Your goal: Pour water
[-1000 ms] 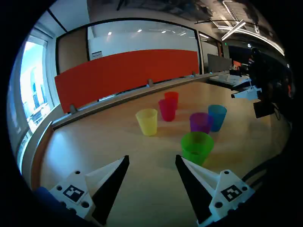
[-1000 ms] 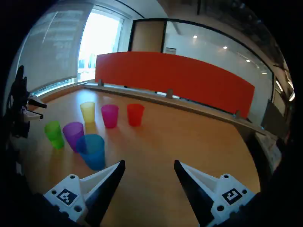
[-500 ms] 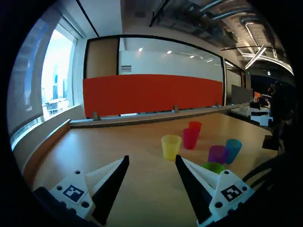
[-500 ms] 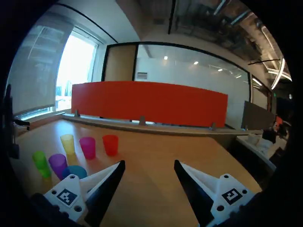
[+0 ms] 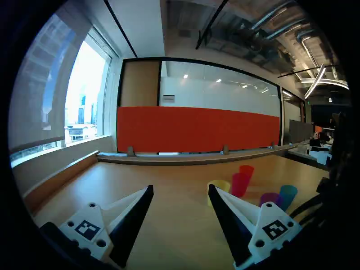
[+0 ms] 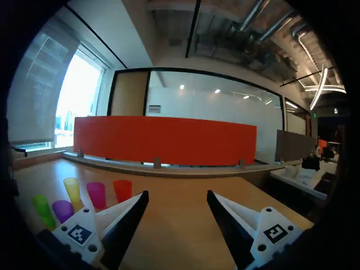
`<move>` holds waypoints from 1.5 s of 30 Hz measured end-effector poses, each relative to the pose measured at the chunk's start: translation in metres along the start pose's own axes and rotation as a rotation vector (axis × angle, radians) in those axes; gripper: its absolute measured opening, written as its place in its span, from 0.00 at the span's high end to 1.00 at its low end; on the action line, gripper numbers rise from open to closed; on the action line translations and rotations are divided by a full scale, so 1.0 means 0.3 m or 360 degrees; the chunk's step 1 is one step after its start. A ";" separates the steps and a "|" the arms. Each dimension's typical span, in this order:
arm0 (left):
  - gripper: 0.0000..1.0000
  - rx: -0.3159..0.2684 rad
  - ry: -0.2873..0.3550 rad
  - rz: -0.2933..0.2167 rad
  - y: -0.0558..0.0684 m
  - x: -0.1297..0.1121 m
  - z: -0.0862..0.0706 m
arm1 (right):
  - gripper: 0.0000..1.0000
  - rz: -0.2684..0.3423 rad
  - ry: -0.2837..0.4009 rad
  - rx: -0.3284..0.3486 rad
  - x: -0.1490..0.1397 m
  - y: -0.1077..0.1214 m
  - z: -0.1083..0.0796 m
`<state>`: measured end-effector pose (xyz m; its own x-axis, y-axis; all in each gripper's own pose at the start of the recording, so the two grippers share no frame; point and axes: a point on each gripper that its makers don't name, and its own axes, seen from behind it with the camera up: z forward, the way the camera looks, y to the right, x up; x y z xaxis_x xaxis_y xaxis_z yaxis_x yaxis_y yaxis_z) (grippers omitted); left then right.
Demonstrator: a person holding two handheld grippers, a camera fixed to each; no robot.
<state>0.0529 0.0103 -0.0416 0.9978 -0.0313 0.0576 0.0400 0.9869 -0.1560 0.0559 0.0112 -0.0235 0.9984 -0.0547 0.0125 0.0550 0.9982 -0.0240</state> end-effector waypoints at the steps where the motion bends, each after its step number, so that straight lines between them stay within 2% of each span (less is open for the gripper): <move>1: 0.10 0.0007 0.0015 -0.0011 -0.002 0.005 0.001 | 0.00 0.0009 0.0010 -0.0011 0.006 0.002 -0.002; 8: 0.10 0.0042 0.0072 -0.0067 -0.017 0.015 0.013 | 0.00 0.0041 0.0046 -0.0046 0.012 0.003 -0.004; 14: 0.10 0.0036 0.0087 -0.0040 -0.001 0.021 0.018 | 0.00 0.0018 0.0017 -0.0058 -0.003 0.012 -0.003; 20: 0.10 0.0034 0.0113 -0.0025 0.017 0.033 0.020 | 0.00 0.0047 0.0026 -0.0045 0.004 -0.004 0.003; 32: 0.10 0.0143 0.0176 0.0028 -0.013 0.069 0.029 | 0.00 0.0061 -0.0005 -0.0046 0.016 -0.028 0.010; 39: 0.10 0.0190 0.0176 0.0059 -0.003 0.039 0.045 | 0.00 0.0032 -0.0038 -0.0059 0.004 -0.025 -0.003; 45: 0.10 0.0221 0.0189 0.0023 -0.019 0.002 0.052 | 0.00 0.0033 -0.0063 -0.0069 0.006 -0.024 -0.009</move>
<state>0.0524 0.0072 -0.0255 0.9977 -0.0275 -0.0617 0.0264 0.9995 -0.0178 0.0573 0.0040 -0.0262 0.9982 -0.0322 0.0511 0.0357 0.9970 -0.0681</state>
